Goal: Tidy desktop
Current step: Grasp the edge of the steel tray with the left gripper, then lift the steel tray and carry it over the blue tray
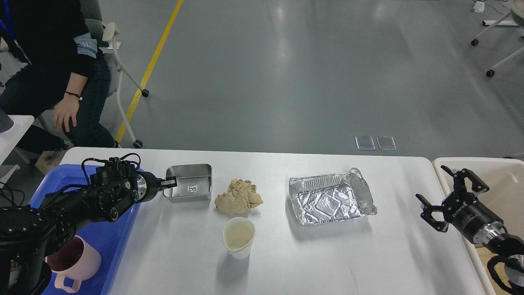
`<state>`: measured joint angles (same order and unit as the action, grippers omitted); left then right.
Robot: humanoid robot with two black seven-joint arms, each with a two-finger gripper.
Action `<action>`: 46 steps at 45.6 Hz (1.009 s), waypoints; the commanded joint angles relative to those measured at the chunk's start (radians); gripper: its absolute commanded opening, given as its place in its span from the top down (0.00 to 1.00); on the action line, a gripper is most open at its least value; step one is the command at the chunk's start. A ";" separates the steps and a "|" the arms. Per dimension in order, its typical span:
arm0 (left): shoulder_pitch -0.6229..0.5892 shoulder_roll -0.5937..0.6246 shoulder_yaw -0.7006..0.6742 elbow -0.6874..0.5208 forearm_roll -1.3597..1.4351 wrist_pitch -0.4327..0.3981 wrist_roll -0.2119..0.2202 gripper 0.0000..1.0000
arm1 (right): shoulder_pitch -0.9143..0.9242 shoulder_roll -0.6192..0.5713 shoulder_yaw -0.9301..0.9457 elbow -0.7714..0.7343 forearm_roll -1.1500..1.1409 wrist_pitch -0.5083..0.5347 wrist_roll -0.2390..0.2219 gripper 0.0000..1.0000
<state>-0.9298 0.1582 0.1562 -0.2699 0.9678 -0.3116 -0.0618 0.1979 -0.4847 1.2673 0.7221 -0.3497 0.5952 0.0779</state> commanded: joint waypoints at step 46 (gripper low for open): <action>-0.176 0.266 -0.015 -0.020 -0.135 -0.306 -0.291 1.00 | 0.000 -0.003 0.001 -0.010 0.000 0.000 -0.001 0.00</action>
<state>-1.0921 0.3524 0.1415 -0.2882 0.8613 -0.5534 -0.2815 0.1977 -0.4869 1.2686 0.7117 -0.3497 0.5952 0.0770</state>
